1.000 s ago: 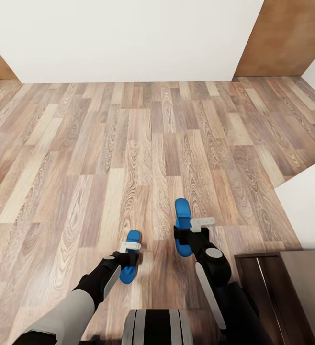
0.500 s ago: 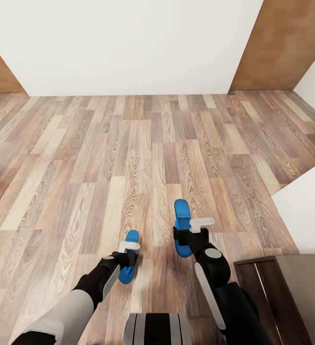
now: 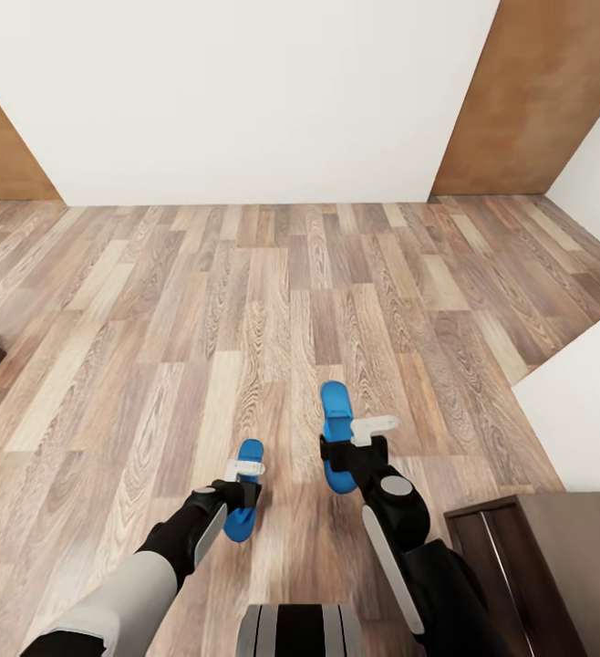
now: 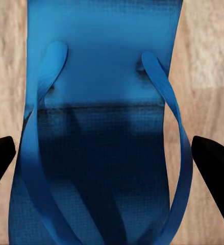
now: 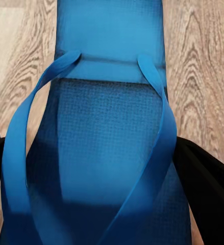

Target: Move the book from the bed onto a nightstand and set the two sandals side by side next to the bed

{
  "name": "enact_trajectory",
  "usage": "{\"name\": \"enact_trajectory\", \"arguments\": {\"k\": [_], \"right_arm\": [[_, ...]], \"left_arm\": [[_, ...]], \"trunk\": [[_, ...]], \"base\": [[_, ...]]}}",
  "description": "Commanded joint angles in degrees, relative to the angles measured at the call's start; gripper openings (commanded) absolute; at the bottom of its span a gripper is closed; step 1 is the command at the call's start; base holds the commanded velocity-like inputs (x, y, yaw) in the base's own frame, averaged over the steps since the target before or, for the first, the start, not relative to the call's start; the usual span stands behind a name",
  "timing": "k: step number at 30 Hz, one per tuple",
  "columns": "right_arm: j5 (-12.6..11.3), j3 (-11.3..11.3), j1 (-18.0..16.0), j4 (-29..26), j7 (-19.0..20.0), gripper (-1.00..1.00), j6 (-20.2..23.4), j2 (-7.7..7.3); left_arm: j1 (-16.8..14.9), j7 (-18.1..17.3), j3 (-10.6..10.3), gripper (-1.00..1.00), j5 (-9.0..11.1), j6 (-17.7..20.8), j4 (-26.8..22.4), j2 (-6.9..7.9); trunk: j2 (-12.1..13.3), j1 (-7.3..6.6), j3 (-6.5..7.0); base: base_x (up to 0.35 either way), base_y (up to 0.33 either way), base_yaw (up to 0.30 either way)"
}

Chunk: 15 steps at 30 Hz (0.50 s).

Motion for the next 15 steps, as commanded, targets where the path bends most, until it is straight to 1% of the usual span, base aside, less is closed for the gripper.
{"name": "enact_trajectory", "arguments": {"k": [1,4,8,10,11,13,14,15], "right_arm": [[-0.1,0.3,0.0,0.0,-0.4,-1.00,0.3,-0.01],[-0.1,0.8,0.0,0.5,-0.4,-1.00,0.2,0.03],[-0.1,1.1,0.0,1.1,-0.4,-1.00,0.0,0.06],[-0.1,1.1,0.0,1.2,-0.3,-1.00,-0.1,0.06],[-0.1,1.2,0.0,1.3,-0.3,-1.00,-0.1,0.06],[-0.1,1.2,0.0,1.3,-0.3,-1.00,-0.1,0.06],[-0.2,1.2,0.0,1.4,-0.3,-1.00,-0.1,0.06],[-0.2,1.2,0.0,1.4,-0.3,-1.00,-0.1,0.06]], "left_arm": [[0.0,-0.1,-0.1,-1.00,0.1,0.5,-0.2,0.11],[0.0,-0.1,-0.1,-1.00,0.1,1.1,-1.0,0.58],[0.0,-0.2,-0.1,-1.00,0.2,4.1,-4.3,1.91],[0.0,-0.2,-0.1,-1.00,0.1,4.9,-5.4,2.49],[0.0,-0.2,0.0,-1.00,0.2,5.5,-6.4,3.21],[0.0,-0.2,0.0,-1.00,0.2,6.1,-7.0,4.00],[0.0,-0.3,0.0,-1.00,0.3,6.6,-7.4,4.77],[0.0,-0.3,0.0,-1.00,0.3,6.9,-7.6,5.17]], "trunk": [[0.0,-0.03,0.19],[0.0,-0.11,0.86],[0.1,-0.21,1.74],[0.1,-0.26,2.18],[0.1,-0.29,2.41],[0.2,-0.34,2.85],[0.2,-0.37,3.07],[0.2,-0.39,3.29]], "base": [[0.000,0.000,0.000],[0.000,0.000,0.000],[0.000,0.000,0.000],[0.000,0.000,0.000],[0.000,0.000,0.000],[0.000,0.000,0.000],[0.000,0.000,0.000],[0.000,0.000,0.000]]}}
